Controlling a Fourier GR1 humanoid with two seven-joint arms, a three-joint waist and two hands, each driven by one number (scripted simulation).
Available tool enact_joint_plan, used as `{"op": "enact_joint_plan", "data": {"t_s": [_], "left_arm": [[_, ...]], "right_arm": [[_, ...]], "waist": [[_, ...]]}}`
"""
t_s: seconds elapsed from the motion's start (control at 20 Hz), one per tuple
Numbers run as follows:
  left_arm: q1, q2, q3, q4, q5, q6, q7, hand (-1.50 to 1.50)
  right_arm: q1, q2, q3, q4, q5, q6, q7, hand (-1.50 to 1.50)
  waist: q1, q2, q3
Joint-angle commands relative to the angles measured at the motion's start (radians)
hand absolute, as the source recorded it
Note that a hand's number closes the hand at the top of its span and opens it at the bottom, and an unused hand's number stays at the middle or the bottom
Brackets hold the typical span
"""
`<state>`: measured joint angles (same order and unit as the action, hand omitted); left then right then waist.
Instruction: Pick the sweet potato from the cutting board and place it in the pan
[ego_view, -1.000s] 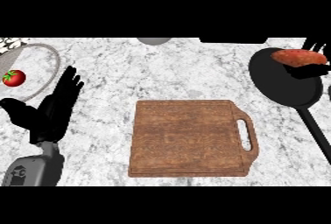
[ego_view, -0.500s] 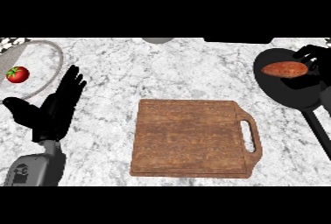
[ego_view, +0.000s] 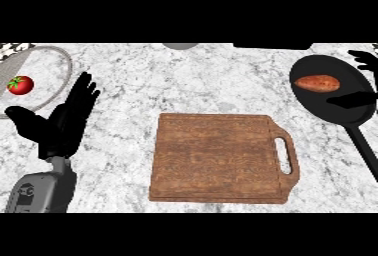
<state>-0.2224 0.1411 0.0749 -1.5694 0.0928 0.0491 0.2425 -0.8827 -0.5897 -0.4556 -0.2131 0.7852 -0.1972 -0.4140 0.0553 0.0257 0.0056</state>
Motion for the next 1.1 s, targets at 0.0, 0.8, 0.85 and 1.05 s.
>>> {"op": "enact_joint_plan", "data": {"t_s": [0.0, 0.8, 0.85, 1.05], "left_arm": [[0.018, -0.007, -0.008, -0.022, -0.001, 0.002, 0.007, 0.0], [0.06, -0.016, 0.006, -0.018, -0.012, 0.013, -0.035, 0.0], [0.075, 0.002, 0.003, -0.089, 0.001, 0.002, 0.018, 0.0], [0.071, 0.021, 0.028, -0.038, 0.012, -0.021, -0.009, 0.0]], "right_arm": [[0.006, -0.044, -0.116, 0.005, -0.124, 0.064, -0.105, -1.5], [0.235, -0.298, -0.342, 0.076, -0.395, 0.696, -0.344, -1.5], [0.277, -0.328, -0.337, 0.067, -0.394, 0.721, -0.36, -1.5], [0.291, -0.308, -0.336, 0.041, -0.407, 0.678, -0.364, -1.5]], "waist": [[-0.011, -0.006, 0.0], [-0.032, -0.01, 0.0], [-0.032, -0.016, 0.0], [-0.026, -0.012, 0.0]]}}
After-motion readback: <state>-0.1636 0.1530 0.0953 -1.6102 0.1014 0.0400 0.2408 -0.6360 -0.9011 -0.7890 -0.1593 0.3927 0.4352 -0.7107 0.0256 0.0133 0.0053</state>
